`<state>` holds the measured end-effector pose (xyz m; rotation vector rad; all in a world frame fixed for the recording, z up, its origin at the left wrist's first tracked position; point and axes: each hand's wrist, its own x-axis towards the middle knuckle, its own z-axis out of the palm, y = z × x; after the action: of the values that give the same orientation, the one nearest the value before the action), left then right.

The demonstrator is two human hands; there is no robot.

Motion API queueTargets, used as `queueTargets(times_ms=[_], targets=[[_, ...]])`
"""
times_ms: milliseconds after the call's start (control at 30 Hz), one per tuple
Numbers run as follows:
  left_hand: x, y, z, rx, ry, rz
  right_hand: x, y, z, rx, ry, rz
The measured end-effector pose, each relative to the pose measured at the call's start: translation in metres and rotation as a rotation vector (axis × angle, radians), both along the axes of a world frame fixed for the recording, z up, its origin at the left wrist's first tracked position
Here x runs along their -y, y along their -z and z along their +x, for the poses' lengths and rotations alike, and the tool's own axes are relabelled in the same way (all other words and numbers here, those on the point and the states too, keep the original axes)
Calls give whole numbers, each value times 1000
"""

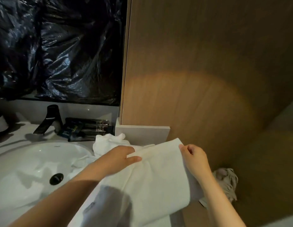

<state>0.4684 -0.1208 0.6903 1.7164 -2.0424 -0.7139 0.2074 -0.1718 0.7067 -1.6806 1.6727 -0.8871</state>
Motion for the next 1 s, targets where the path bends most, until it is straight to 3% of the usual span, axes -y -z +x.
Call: queueTargets(times_ms=[167,267,400,533,700,800,1000], targets=[[-3,57,-17,6,-68,37,-17,60,-26,-13,94,33],[-6,66,-10,-45,-134,50,-15,65,-31,18,133,-21],[-18,75,16,82,-157,-15,-11,63,-25,47,124,-47],[-15,67,27,51,-185,-48,-6,65,-27,37,141,-47],[1,64,38,299,-193,201,6,77,-36,-40,178,40],[-12,75,51,123,-244,324,10,90,-40,-32,173,76],[-24,71,55,-91,-304,100,18,102,-37,12,201,42]])
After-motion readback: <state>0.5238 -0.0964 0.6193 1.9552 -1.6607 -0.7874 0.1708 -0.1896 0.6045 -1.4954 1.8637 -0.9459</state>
